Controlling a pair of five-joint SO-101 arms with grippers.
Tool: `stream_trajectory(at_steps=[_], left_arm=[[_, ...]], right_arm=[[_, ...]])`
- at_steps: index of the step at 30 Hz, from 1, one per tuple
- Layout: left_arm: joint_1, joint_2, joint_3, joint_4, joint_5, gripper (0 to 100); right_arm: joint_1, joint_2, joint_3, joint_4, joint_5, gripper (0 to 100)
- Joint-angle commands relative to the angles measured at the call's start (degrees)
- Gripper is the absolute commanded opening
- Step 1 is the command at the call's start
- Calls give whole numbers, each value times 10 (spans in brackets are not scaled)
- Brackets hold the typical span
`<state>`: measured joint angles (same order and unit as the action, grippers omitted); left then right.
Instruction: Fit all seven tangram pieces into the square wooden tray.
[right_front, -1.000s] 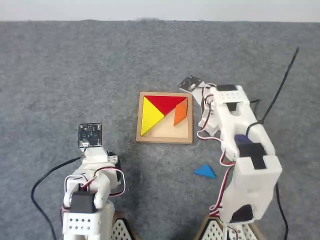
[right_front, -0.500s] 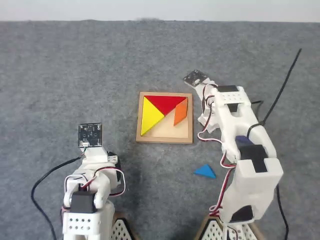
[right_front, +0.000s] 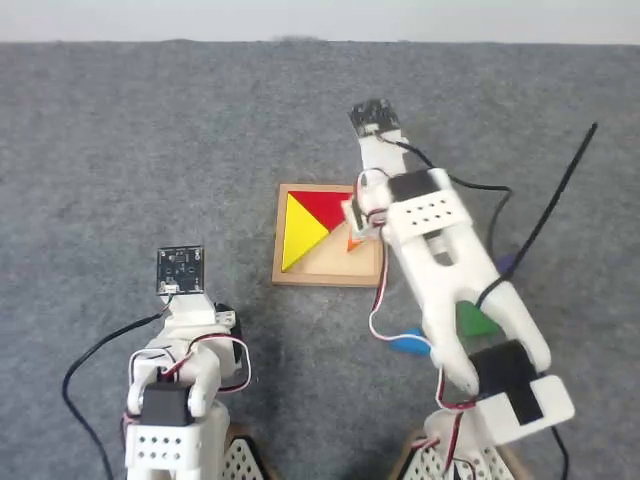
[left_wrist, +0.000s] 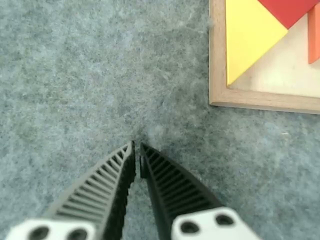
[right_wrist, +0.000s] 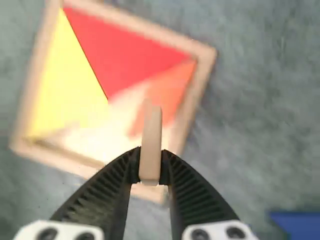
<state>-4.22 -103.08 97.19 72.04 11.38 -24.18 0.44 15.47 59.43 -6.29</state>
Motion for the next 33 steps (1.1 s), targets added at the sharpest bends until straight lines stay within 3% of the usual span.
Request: stream_trajectory(at_steps=[1, 10, 18, 33], left_arm=[[-4, -11, -7, 3, -9, 14], [-4, -11, -7, 3, -9, 14], [-4, -11, -7, 3, -9, 14], [-4, -11, -7, 3, -9, 14]], right_arm=[[-28, 16, -7, -59, -89, 13], [-30, 87, -7, -116, -92, 15], [-31, 102, -7, -114, -92, 173], [-90, 102, -16, -124, -47, 173]])
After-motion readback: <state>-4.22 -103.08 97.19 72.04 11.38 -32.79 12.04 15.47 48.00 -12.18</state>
